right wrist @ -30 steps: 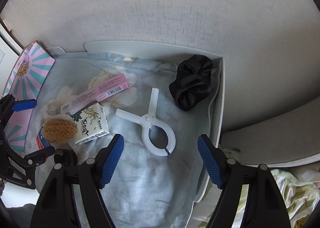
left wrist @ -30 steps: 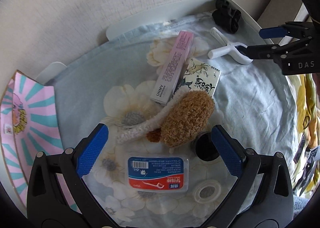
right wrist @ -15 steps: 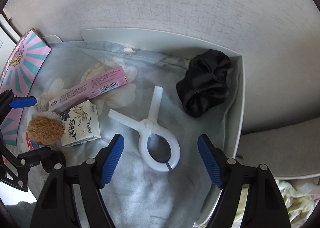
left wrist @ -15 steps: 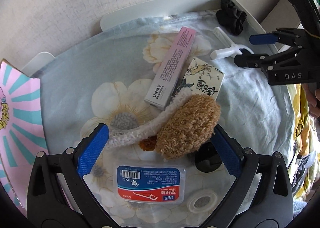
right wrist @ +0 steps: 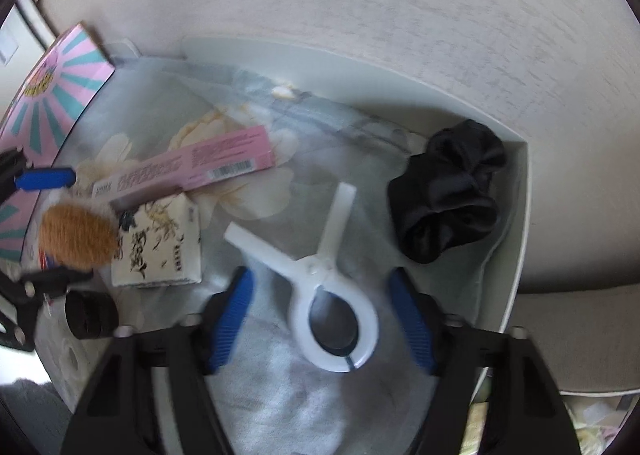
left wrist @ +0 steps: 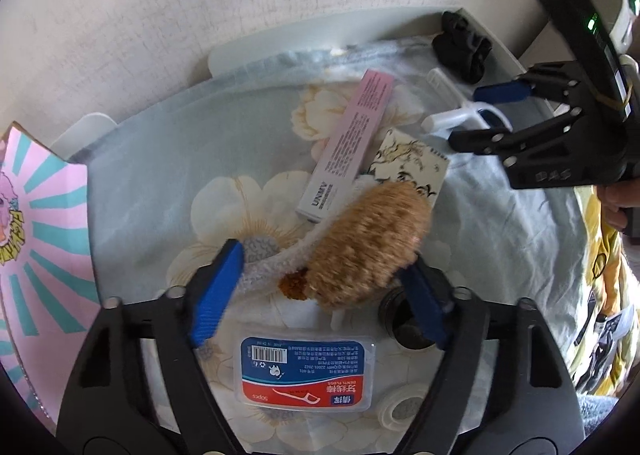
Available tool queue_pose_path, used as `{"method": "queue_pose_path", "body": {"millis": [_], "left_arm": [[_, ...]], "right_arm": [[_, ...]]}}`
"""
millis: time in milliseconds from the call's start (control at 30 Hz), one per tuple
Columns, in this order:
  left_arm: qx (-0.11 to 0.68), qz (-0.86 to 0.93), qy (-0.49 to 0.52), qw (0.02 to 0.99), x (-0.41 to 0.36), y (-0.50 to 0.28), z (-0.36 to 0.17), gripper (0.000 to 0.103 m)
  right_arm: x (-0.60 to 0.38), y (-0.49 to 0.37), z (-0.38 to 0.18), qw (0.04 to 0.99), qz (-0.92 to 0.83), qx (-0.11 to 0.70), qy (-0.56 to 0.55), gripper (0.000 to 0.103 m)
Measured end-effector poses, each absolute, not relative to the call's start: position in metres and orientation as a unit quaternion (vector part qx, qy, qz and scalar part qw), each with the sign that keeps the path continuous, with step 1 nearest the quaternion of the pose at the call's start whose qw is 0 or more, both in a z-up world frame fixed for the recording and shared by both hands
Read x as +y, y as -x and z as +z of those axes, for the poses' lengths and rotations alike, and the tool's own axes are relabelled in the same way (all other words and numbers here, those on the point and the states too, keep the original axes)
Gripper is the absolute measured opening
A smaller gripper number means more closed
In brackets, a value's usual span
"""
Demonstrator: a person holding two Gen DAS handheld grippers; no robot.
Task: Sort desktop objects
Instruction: 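Grasp the brown plush toy with the left tool while the right tool grasps the white clip, then carry the plush toy and white clip toward the cardboard box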
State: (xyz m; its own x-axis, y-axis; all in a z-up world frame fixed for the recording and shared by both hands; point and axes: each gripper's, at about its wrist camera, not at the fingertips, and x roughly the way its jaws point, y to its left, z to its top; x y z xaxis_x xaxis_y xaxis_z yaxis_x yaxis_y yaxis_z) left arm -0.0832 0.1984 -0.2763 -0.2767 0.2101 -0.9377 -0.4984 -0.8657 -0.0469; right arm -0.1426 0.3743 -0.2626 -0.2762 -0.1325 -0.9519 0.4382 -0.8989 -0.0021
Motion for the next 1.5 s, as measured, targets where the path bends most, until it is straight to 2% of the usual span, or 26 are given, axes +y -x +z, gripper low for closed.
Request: {"method": "queue_pose_path", "body": {"millis": [100,233,433,867,1233,1500], "left_arm": [[0.131,0.793,0.547,0.233,0.198,0.087,-0.268,0.053],[0.125,0.797,0.541,0.238,0.193,0.097,-0.259,0.041],[0.113,0.8,0.538,0.24,0.19,0.112,-0.241,0.034],[0.063,0.813,0.528,0.236,0.158,0.105,-0.204,0.029],[0.03,0.842,0.482,0.239,0.107,0.085,-0.133,0.028],[0.035,0.863,0.469,0.184,0.034,0.067,-0.08,0.028]], "right_arm": [[0.374,0.141,-0.259,0.189,-0.789,0.133,-0.569,0.037],[0.38,0.141,-0.256,0.195,-0.79,0.116,-0.57,0.037],[0.395,0.139,-0.243,0.199,-0.796,0.082,-0.565,0.037],[0.42,0.102,-0.202,0.196,-0.822,0.044,-0.532,0.037],[0.358,0.086,-0.149,0.192,-0.849,0.07,-0.488,0.037],[0.293,0.074,-0.107,0.216,-0.854,0.08,-0.466,0.037]]}}
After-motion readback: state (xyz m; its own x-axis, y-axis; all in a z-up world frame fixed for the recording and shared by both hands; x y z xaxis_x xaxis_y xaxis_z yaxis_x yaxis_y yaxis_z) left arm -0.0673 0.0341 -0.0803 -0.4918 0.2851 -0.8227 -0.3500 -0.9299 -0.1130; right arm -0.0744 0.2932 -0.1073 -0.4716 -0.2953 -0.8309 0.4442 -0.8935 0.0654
